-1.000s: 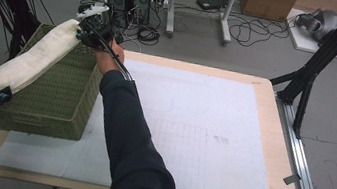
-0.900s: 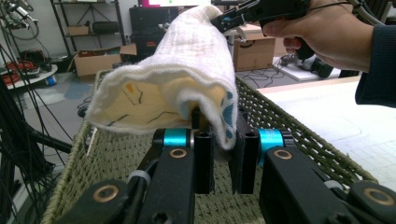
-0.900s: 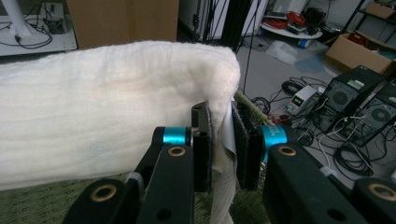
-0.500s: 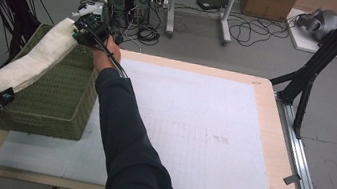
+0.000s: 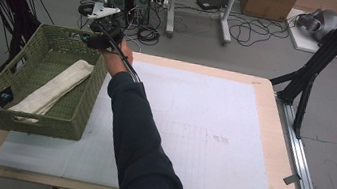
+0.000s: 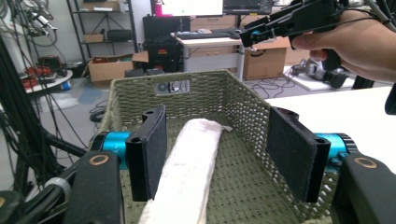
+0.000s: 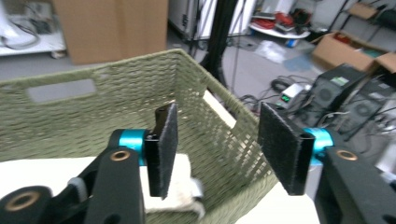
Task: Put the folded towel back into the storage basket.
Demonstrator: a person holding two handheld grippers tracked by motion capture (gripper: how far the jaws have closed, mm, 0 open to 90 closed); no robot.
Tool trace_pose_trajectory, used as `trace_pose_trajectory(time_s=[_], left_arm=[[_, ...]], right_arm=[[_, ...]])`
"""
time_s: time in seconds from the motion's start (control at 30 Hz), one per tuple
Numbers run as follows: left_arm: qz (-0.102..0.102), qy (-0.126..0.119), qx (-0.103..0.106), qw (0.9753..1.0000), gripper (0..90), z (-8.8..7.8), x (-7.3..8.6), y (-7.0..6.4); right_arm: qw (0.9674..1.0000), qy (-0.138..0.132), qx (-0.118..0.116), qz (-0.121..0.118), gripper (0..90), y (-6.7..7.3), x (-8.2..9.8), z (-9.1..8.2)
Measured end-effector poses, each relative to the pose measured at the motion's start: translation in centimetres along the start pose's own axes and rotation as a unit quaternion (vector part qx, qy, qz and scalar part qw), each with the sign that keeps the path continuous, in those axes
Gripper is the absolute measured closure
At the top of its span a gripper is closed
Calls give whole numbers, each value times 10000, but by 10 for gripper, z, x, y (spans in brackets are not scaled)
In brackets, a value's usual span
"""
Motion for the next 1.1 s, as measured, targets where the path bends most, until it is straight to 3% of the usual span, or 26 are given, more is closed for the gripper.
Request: trace_pose_trajectory(time_s=[0.1, 0.2, 0.4, 0.6, 0.67, 1.0, 1.1], left_arm=[[-50, -11, 162, 9999, 367, 4, -3, -9], [-199, -52, 452, 9988, 327, 10, -6, -21], [-312, 7, 785, 9964, 280, 26, -7, -44], [-238, 15, 1221, 9922, 230, 38, -5, -69], [-242, 39, 1281, 9915, 210, 42, -5, -76], [-157, 10, 1717, 9850, 215, 62, -12, -117], [-137, -70, 1894, 9818, 213, 69, -14, -131]], right_arm=[[9999, -24, -97, 45, 408, -2, 6, -13], [9997, -37, -209, 116, 343, -4, 13, -30], [9993, 1, -300, 212, 304, -12, 28, -57], [9997, 16, -153, 189, 256, -27, 47, -88], [9997, 11, -88, 218, 231, -34, 55, -99], [9980, 17, 351, 525, 126, -69, 104, -163], [9970, -36, 425, 641, 124, -75, 118, -185]])
Point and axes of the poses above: each handheld gripper's, and its own axes: z roughly forward along the jaws, x roughly out of its underside, y roughly to its left, the point moved 9 cm from there along z, roughly forward along the jaws, and after that the axes turned 7 degrees about z, right-handed, at the moved point
